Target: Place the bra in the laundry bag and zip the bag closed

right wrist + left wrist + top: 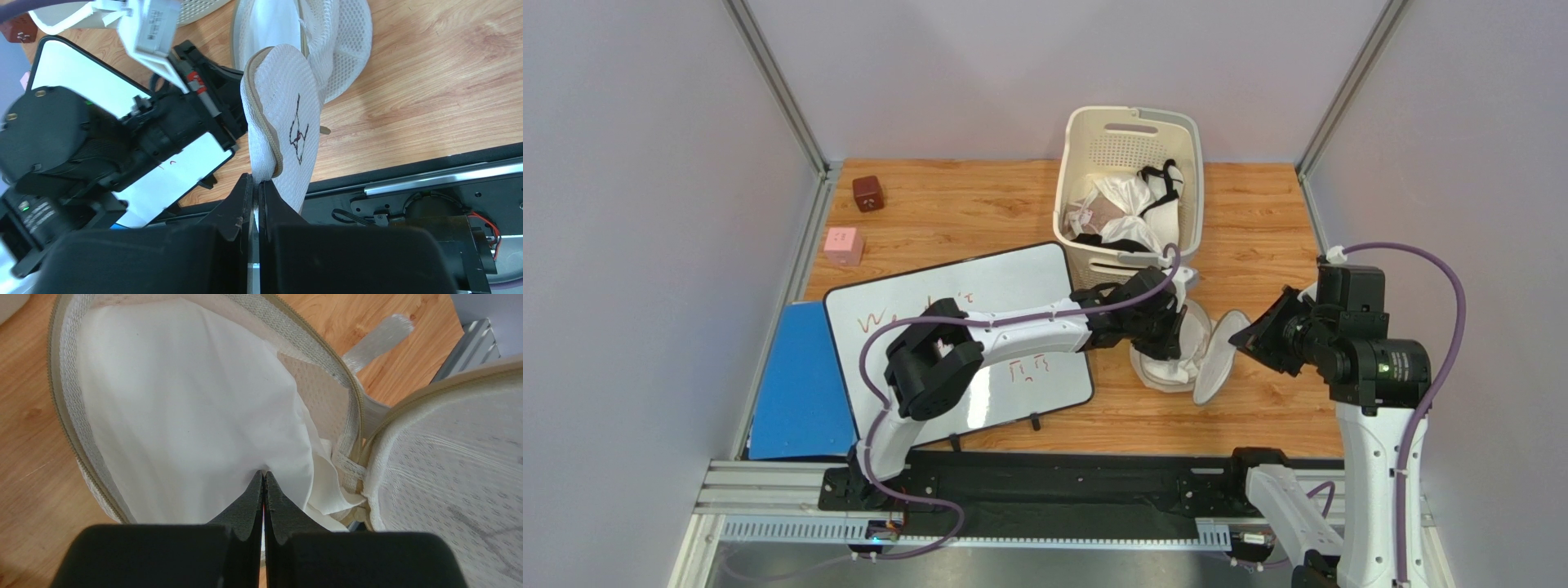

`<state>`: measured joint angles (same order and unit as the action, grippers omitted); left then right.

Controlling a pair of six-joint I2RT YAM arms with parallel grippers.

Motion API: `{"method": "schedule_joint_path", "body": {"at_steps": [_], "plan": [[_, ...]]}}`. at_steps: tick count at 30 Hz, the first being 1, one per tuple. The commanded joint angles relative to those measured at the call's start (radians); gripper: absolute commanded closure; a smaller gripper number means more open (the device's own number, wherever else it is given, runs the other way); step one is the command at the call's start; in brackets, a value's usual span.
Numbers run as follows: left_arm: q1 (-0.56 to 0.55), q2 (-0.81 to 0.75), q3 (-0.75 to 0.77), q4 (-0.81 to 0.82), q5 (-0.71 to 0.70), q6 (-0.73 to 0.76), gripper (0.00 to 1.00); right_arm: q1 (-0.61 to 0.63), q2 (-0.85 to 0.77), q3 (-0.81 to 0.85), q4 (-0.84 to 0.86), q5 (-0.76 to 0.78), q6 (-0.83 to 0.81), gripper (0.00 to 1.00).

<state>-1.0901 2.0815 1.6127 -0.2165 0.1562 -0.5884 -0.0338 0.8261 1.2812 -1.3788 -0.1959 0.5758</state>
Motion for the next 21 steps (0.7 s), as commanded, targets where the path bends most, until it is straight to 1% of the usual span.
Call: {"method": "schedule_joint_path", "body": {"at_steps": [1,3,10,13,16,19,21], "plan": [[-0.014,0.052,0.009,0.051,-0.023,-0.034,1.0,0.005,0.005,0.067,-0.106,-0.048,0.009,1.0],[-0.021,0.068,0.018,0.031,-0.079,-0.021,1.0,0.005,0.01,0.078,-0.109,-0.05,0.007,1.0],[-0.024,0.1,0.032,0.009,-0.193,0.009,1.0,0.005,0.01,0.078,-0.114,-0.05,0.01,1.0],[-0.025,0.051,0.015,-0.017,-0.227,0.045,1.0,0.005,0.01,0.079,-0.118,-0.039,0.003,1.0],[-0.03,-0.033,-0.002,-0.055,-0.262,0.093,1.0,0.005,0.01,0.078,-0.12,-0.036,-0.001,1.0],[-0.03,-0.115,0.004,-0.133,-0.276,0.12,0.96,0.005,0.005,0.076,-0.121,-0.03,-0.004,1.0],[-0.03,-0.167,0.007,-0.185,-0.271,0.134,0.89,0.005,0.002,0.072,-0.121,-0.028,-0.005,1.0]]}}
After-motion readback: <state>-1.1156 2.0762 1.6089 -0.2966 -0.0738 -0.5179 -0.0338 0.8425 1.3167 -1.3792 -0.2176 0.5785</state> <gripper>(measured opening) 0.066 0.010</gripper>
